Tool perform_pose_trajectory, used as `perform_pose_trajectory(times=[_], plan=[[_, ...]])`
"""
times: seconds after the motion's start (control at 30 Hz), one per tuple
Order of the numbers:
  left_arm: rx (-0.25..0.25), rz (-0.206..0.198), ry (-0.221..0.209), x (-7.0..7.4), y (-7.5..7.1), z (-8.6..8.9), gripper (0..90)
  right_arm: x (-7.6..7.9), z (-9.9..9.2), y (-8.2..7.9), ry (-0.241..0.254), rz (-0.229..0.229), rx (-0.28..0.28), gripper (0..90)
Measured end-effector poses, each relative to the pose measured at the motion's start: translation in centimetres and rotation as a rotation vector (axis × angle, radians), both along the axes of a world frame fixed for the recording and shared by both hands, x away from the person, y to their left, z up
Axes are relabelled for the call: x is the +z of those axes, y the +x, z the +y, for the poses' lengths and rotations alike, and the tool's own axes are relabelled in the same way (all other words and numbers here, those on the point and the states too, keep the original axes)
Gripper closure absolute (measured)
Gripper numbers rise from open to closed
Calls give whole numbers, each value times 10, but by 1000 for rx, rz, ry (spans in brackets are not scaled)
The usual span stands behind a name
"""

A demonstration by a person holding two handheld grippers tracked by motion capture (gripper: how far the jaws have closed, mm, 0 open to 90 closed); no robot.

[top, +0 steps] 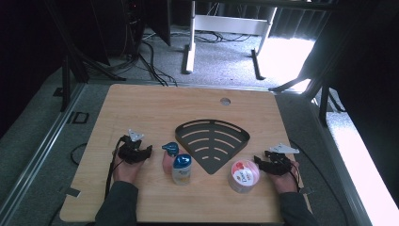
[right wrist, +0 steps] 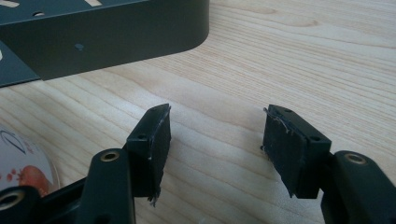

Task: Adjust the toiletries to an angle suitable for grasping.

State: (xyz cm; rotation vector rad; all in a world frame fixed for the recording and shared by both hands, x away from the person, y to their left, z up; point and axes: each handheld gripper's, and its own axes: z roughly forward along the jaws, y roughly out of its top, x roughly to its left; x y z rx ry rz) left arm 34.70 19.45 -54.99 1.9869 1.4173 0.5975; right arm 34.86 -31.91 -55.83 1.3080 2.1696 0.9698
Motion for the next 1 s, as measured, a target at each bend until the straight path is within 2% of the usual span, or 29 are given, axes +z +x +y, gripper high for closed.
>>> perform_pose_trajectory(times=[0.23, 0.4, 0.53, 0.7, 1.0], plan=[[-48, -9, 11, 6, -7, -4, 484, 0, 0, 0, -1, 0, -2, 410], [-70, -6, -8, 9, -10, -5, 503, 0, 0, 0, 0, 0, -2, 407], [-87, -15, -19, 13, -16, -6, 571, 0, 1, 0, 1, 0, 0, 400], [-110, -21, -54, 16, -21, -4, 683, 0, 1, 0, 0, 1, 2, 396], [-143, 2, -53, 17, -27, -9, 694, 0, 1, 0, 1, 3, 10, 383]])
